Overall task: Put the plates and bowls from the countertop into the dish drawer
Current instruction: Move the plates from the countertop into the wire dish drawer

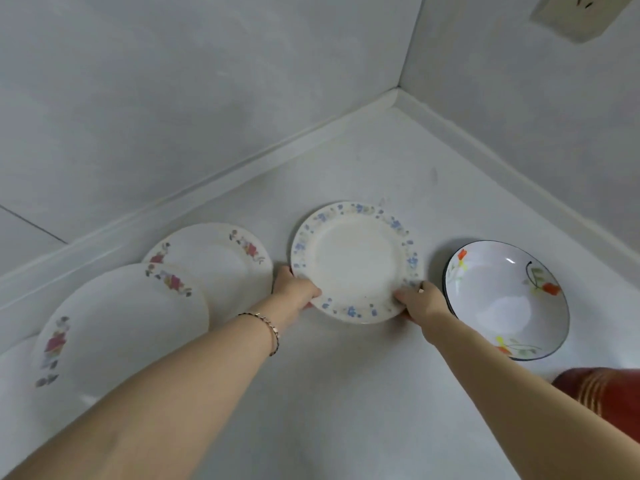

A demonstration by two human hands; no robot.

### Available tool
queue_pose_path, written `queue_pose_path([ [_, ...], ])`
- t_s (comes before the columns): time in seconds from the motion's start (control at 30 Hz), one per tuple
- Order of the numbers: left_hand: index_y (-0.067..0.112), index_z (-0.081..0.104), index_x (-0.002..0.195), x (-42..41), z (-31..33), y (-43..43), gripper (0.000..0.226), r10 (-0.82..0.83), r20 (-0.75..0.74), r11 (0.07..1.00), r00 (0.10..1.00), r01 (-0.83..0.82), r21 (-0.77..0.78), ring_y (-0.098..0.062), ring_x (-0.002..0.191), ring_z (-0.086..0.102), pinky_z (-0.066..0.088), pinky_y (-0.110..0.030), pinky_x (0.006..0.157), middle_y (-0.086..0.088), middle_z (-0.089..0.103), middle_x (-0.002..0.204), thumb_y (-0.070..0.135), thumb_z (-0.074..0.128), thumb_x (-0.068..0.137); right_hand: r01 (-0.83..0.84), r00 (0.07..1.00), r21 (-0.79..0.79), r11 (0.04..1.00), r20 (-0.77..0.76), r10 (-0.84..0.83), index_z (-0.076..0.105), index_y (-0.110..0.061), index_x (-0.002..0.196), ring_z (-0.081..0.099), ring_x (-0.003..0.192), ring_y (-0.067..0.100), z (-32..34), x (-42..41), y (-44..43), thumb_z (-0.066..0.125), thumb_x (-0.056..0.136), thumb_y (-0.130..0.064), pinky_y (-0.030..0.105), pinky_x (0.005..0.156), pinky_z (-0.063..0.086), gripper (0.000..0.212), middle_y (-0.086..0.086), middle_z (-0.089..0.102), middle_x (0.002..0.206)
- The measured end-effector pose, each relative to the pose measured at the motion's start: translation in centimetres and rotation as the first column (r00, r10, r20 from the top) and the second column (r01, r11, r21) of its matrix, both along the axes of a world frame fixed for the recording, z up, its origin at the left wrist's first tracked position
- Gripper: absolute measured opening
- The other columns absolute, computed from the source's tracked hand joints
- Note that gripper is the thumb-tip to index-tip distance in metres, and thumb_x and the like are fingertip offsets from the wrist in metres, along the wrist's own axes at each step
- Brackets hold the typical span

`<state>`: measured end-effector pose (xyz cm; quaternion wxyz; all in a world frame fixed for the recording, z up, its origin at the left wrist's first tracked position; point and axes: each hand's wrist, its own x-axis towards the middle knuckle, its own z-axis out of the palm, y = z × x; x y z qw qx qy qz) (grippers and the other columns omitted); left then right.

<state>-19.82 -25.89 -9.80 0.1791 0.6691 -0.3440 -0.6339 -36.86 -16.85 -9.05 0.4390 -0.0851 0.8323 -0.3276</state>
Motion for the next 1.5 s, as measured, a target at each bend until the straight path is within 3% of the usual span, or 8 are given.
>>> queue_pose_path([
  [0.23,0.008,0.047,0.092,2.4,2.4,5.7,0.039,0.009,-0.049,1.000,0.999,-0.008,0.024,-0.030,0.097,0.060,0.056,-0.044,0.077,-0.018,0.060,0.112,-0.022,0.060,0.071,-0.052,0.999,-0.099,0.994,0.007,0.053,0.053,0.010,0.118,0.056,0.091,0.031,2.7,1.2,5.0,0.055,0.086,0.005,0.054,0.095,0.048,0.032,0.022,0.058,0.104],
  [0.43,0.002,0.052,0.112,5.6,5.7,15.0,0.050,0.086,-0.060,0.996,0.994,-0.085,0.018,-0.019,0.070,0.060,0.052,-0.020,0.037,-0.014,0.066,0.095,-0.024,0.060,0.070,-0.259,0.966,-0.163,0.952,-0.064,0.252,0.058,0.003,0.101,0.055,0.071,0.028,6.6,2.9,10.7,0.056,0.084,0.005,0.049,0.080,0.054,0.017,0.016,0.059,0.081],
  [0.73,-0.007,0.057,0.115,14.2,8.6,34.6,0.052,0.408,-0.061,0.909,0.911,-0.412,-0.065,-0.031,0.076,0.064,0.057,-0.044,0.072,-0.023,0.067,0.099,-0.023,0.063,0.066,-0.608,0.794,-0.179,0.773,-0.149,0.590,0.059,0.014,0.100,0.056,0.077,0.028,10.0,10.9,22.2,0.062,0.079,0.001,0.059,0.088,0.050,0.024,0.018,0.058,0.083],
  [0.83,-0.003,0.057,0.118,18.0,9.5,41.0,0.050,0.474,-0.055,0.879,0.879,-0.476,-0.025,-0.025,0.080,0.064,0.057,-0.030,0.055,-0.018,0.068,0.105,-0.019,0.062,0.071,-0.700,0.714,-0.152,0.697,-0.149,0.685,0.060,0.010,0.106,0.064,0.087,0.034,10.3,14.8,26.1,0.063,0.080,0.001,0.055,0.090,0.051,0.029,0.016,0.060,0.088],
  [0.97,-0.004,0.058,0.112,24.1,10.0,48.0,0.042,0.543,-0.038,0.839,0.839,-0.543,0.030,-0.030,0.093,0.066,0.056,-0.028,0.057,-0.018,0.068,0.106,-0.021,0.059,0.073,-0.786,0.616,-0.086,0.612,-0.031,0.787,0.058,0.004,0.112,0.061,0.107,0.040,9.7,21.1,31.2,0.062,0.080,0.000,0.051,0.092,0.052,0.032,0.020,0.063,0.110],
  [1.1,0.002,0.057,0.110,30.7,9.6,54.4,0.040,0.562,0.038,0.820,0.826,-0.563,0.102,-0.018,0.066,0.059,0.051,-0.029,0.059,-0.009,0.061,0.077,-0.022,0.054,0.078,-0.816,0.557,-0.049,0.576,0.202,0.806,0.053,0.004,0.121,0.061,0.105,0.035,8.7,28.0,36.4,0.056,0.085,0.008,0.041,0.083,0.053,0.037,0.021,0.059,0.124],
  [1.23,0.000,0.054,0.118,38.3,8.1,61.0,0.048,0.540,0.116,0.819,0.833,-0.553,0.156,-0.022,0.081,0.061,0.053,-0.030,0.061,-0.015,0.065,0.103,-0.022,0.058,0.076,-0.893,0.430,0.007,0.449,0.301,0.851,0.056,0.004,0.120,0.062,0.099,0.032,7.4,35.3,41.7,0.053,0.087,0.007,0.040,0.088,0.053,0.033,0.020,0.061,0.124],
  [1.5,0.003,0.058,0.122,53.3,2.3,68.8,0.054,0.466,0.239,0.820,0.852,-0.517,0.245,-0.030,0.101,0.061,0.054,-0.043,0.087,-0.016,0.066,0.111,-0.023,0.058,0.074,-0.922,0.385,0.117,0.369,0.365,0.848,0.054,-0.004,0.076,0.063,0.083,0.030,0.5,49.6,50.0,0.063,0.078,0.010,0.043,0.074,0.059,0.018,0.010,0.060,0.076],
])
